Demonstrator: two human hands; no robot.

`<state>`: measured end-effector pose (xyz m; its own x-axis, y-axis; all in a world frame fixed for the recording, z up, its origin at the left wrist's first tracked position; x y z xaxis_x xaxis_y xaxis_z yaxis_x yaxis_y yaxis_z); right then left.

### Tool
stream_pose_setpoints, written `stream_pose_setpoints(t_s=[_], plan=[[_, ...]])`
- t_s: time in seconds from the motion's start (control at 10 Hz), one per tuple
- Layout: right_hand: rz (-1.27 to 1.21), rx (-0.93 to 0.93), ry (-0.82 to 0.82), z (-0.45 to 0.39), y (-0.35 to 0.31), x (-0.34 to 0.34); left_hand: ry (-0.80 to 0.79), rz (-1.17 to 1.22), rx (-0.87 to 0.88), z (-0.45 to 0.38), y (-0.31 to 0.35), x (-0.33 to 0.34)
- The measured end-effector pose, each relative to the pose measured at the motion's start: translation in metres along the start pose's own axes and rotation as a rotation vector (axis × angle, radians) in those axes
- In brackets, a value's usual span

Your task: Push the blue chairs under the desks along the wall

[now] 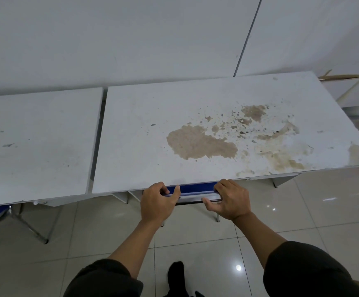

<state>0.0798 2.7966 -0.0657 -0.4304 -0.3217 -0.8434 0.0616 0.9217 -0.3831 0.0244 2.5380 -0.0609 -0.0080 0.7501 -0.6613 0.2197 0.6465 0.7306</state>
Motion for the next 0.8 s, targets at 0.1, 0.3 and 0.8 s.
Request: stream_pose_setpoints(t_s=[0.1,0.3,0.8], plan=[[-0.021,0.005,0.01,0.002,0.005,0.001,0.002,0.004,0.004,0.0,-0.006,0.005],[-0.037,-0.014,-0.011,-0.003,0.001,-0.001,-0.036,-0.03,-0.011,-0.003,-0.007,0.007],[0.158,0.142,-0.811,-0.12,-0.055,-0.07,-0.568,-0.323,-0.017,-0.078,0.12,-0.045]])
Point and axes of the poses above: each hand's wrist, its own z-axis away from the middle knuckle, its own x-axis out of the palm, y = z × x, the point moved 6 cm from there along -z, towards the middle knuckle, and after that the axes turned 14 degrees about x, right-handed, at the moved point
